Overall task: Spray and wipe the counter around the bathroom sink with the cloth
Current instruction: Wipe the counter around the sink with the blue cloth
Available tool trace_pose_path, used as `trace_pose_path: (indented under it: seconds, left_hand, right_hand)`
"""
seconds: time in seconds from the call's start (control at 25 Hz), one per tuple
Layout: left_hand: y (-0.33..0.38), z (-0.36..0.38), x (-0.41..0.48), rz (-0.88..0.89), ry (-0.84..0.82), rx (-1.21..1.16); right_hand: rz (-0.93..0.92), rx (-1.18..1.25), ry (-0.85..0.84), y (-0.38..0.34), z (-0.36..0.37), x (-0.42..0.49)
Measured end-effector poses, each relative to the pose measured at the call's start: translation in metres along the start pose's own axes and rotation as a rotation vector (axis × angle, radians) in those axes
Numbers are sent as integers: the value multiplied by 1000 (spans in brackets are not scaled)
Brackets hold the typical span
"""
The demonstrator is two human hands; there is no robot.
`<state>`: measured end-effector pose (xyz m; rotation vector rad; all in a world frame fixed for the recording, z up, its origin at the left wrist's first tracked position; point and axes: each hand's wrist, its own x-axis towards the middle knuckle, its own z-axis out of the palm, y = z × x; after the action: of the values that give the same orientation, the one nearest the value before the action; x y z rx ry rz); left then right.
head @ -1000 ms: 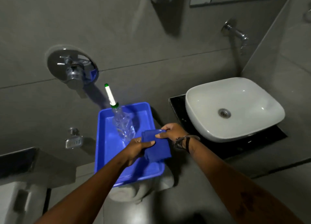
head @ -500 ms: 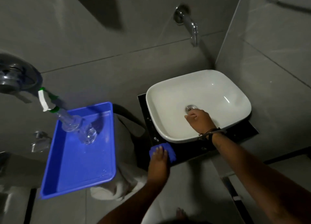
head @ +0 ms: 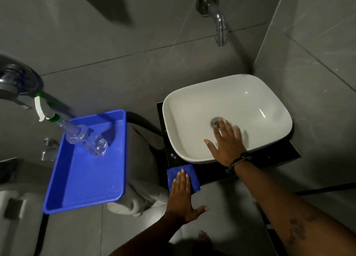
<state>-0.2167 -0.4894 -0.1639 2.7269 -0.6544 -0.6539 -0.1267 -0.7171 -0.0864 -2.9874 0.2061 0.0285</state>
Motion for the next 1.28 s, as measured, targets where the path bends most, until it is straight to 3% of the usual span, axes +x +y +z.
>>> trace_pose_path:
  seconds: [0.2,0.36,0.6,0.96,1.28]
  left_hand:
    - [-19,-12,13,-12,-43,-33]
    - [-76,-74,61,-8,-127,38]
    - [-150,-160,155,220,-261,234]
    - [-165,-213,279,223,-234,272]
    - [-155,-187,239,298,-220,197]
  right_hand:
    - [15,-30,-41,0,-2,1]
    - [41,-30,-25,-4,-1,4]
    - [65,-22,5,-3,1,4]
    - [103,-24,44,0,7,2]
    - [105,-22,54,-5,-1,0]
